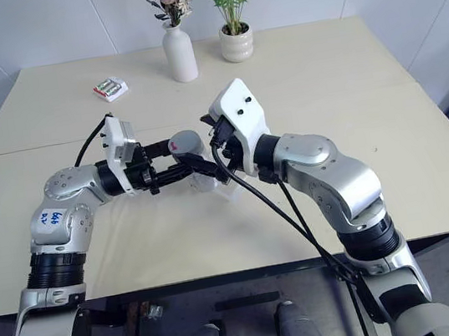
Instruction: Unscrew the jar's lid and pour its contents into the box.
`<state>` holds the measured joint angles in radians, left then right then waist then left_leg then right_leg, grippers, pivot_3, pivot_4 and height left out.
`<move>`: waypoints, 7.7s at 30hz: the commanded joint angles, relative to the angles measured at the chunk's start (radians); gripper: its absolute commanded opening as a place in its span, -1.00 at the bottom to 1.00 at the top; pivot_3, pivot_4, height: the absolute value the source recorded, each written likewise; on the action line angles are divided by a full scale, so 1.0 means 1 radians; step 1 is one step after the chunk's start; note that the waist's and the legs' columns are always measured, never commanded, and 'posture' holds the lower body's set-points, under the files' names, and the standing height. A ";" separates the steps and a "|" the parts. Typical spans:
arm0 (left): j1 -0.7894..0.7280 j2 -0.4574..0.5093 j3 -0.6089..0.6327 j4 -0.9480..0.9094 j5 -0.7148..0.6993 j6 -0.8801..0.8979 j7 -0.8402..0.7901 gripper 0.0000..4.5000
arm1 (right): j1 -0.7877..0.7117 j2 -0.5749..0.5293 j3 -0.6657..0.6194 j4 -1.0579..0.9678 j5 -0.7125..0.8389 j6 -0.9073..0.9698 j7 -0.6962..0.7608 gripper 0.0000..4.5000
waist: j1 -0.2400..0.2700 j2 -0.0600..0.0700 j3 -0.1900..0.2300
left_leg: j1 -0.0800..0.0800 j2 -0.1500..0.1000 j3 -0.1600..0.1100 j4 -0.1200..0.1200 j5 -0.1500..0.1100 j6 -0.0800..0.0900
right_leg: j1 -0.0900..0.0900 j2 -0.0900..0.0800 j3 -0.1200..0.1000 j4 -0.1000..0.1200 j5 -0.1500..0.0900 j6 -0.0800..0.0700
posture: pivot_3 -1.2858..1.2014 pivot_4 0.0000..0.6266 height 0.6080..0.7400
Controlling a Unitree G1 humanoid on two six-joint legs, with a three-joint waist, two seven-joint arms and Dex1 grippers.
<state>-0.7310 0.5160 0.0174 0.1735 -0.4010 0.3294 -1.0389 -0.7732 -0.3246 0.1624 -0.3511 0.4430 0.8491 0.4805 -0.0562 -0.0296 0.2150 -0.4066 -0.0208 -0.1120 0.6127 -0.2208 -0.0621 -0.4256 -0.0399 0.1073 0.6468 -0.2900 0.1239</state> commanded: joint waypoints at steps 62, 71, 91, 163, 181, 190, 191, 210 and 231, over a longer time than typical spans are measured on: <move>-0.100 -0.025 -0.064 0.027 -0.105 -0.007 -0.380 0.09 | -0.261 -0.138 0.067 0.361 0.138 -0.180 0.982 0.13 | -0.006 0.000 0.000 | 0.000 0.000 0.001 -0.001 0.000 0.000 | 0.000 0.001 0.000 -0.002 0.000 0.000 | 0.03 -0.52 1.00; -0.104 -0.003 -0.055 0.018 -0.108 -0.003 -0.401 0.09 | -0.319 -0.135 0.078 0.514 0.089 -0.287 1.091 0.13 | -0.004 0.000 0.000 | 0.000 0.000 0.000 -0.001 0.000 0.000 | 0.000 0.001 0.000 -0.002 0.000 0.000 | 0.03 -0.52 1.00; -0.059 0.022 -0.007 -0.046 -0.128 -0.003 -0.336 0.09 | -0.246 -0.105 0.000 0.461 0.089 -0.320 0.962 0.99 | -0.003 0.000 0.000 | 0.000 0.000 0.000 -0.001 0.000 0.000 | 0.000 0.000 0.000 -0.002 0.000 0.000 | 0.03 -0.52 1.00; 0.007 0.068 -0.014 -0.086 -0.102 -0.001 -0.266 0.09 | -0.132 -0.115 -0.076 0.320 0.087 -0.236 0.582 0.99 | -0.003 0.001 0.000 | 0.000 0.000 0.000 -0.001 -0.001 0.000 | 0.000 0.000 0.000 -0.002 0.000 0.000 | 0.03 -0.52 1.00; 0.019 0.074 -0.004 -0.097 -0.103 0.007 -0.264 0.09 | -0.062 -0.272 -0.175 0.365 0.114 -0.230 0.607 0.99 | -0.001 0.001 0.000 | 0.000 0.000 0.001 -0.001 -0.001 0.000 | 0.000 0.000 0.000 -0.002 0.000 0.000 | 0.03 -0.52 1.00; 0.025 0.075 -0.003 -0.106 -0.103 0.015 -0.257 0.09 | -0.074 -0.146 -0.138 0.170 0.214 -0.137 0.512 0.99 | -0.005 0.001 0.000 | 0.000 0.001 0.001 -0.001 -0.001 0.000 | 0.000 0.001 0.001 -0.001 0.000 0.000 | 0.03 -0.52 1.00; 0.026 0.075 -0.004 -0.108 -0.103 0.017 -0.256 0.09 | -0.074 -0.134 -0.130 0.160 0.213 -0.131 0.502 0.99 | -0.003 0.001 0.000 | 0.000 0.001 0.001 -0.001 -0.001 0.000 | 0.000 0.001 0.001 -0.001 0.000 0.000 | 0.03 -0.52 1.00; 0.026 0.080 -0.001 -0.114 -0.105 0.030 -0.256 0.09 | -0.133 -0.001 0.021 0.268 0.062 -0.242 0.465 0.99 | -0.002 0.001 0.000 | 0.000 0.000 0.001 -0.001 -0.001 0.000 | 0.000 0.000 0.000 -0.002 0.000 0.000 | 0.03 -0.52 1.00; 0.032 0.085 0.000 -0.120 -0.109 0.031 -0.249 0.09 | -0.135 -0.113 -0.059 0.314 0.050 -0.231 0.511 0.99 | -0.002 0.001 0.000 | 0.000 0.000 0.001 -0.001 -0.001 0.000 | 0.000 0.000 0.000 -0.002 0.000 0.000 | 0.03 -0.52 1.00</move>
<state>-0.7012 0.5881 0.0001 0.0913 -0.4846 0.3670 -1.2641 -0.8978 -0.4042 0.1775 -0.0459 0.4982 0.6306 1.0079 -0.0585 -0.0290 0.2154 -0.4069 -0.0204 -0.1114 0.6120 -0.2214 -0.0624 -0.4258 -0.0396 0.1075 0.6451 -0.2904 0.1237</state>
